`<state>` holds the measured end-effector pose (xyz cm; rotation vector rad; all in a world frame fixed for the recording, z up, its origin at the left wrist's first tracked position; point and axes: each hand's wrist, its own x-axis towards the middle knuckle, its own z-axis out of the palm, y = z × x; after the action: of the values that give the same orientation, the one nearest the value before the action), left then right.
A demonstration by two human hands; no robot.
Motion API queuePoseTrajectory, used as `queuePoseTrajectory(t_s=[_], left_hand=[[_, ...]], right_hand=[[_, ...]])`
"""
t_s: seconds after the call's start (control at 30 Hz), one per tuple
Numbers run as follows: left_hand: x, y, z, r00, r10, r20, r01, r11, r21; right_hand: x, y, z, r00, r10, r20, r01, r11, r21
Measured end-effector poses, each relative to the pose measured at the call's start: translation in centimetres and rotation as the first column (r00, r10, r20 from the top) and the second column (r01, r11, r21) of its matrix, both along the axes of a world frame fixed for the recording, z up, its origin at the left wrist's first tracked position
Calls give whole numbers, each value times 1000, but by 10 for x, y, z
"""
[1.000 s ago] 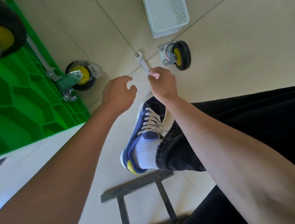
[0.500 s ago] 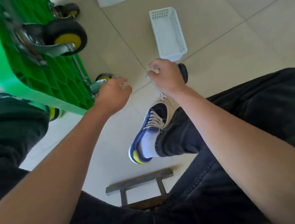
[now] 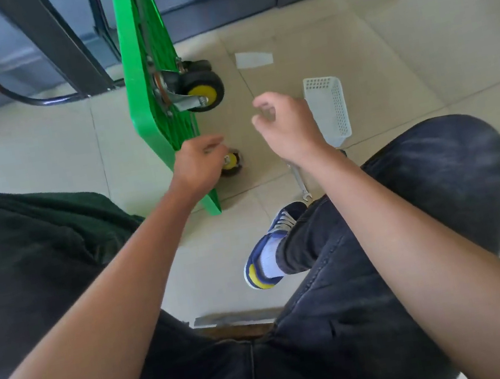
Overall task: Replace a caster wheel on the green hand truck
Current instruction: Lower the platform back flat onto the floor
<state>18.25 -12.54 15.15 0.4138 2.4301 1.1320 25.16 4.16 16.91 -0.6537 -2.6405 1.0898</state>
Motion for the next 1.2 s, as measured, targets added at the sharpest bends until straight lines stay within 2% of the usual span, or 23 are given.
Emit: queuePoseTrajectory(t_s=[0.13,0.23,0.3,0.4,0.53,0.73,0.93,1.0,1.07,1.1,1.2], left_hand=[[2,-19,-2,977,173,123,-186,977,107],[2,-30,-5,910,292,294,-354,917,183],[2,-35,-8,819,329,470,-480,841,249],[5,-41,-13,671,282,686,-623,716,315],[8,-42,-20,442,166,881,-777,562,284],[3,-35,-27,254,59,965,-879,430,205],[-21,-35,-42,150,-118,982,-955,241,175],[-29,-34,-42,164,-188,968,-957,207,202],[-35,-33,-43,169,-270,948,-963,158,216],[-37,-33,-43,141,-308,941,-973,130,188],[-42,-33,-43,62,-270,961,-990,103,93]], right_hand=[[-13,-29,21,998,49,-44,-48,998,30],[-26,-52,31,990,117,-76,-111,991,73],[-36,-67,36,980,166,-105,-158,984,83],[-51,-86,39,968,189,-162,-178,980,85],[-64,-106,34,952,214,-218,-201,976,82],[-74,-126,22,953,284,-101,-241,919,311],[-90,-132,8,954,280,-102,-173,799,576],[-94,-135,6,957,279,-83,-161,745,648],[-97,-137,4,959,273,-75,-149,710,688],[-98,-137,2,959,271,-86,-138,708,693],[-100,-137,-3,948,267,-173,-80,727,682]])
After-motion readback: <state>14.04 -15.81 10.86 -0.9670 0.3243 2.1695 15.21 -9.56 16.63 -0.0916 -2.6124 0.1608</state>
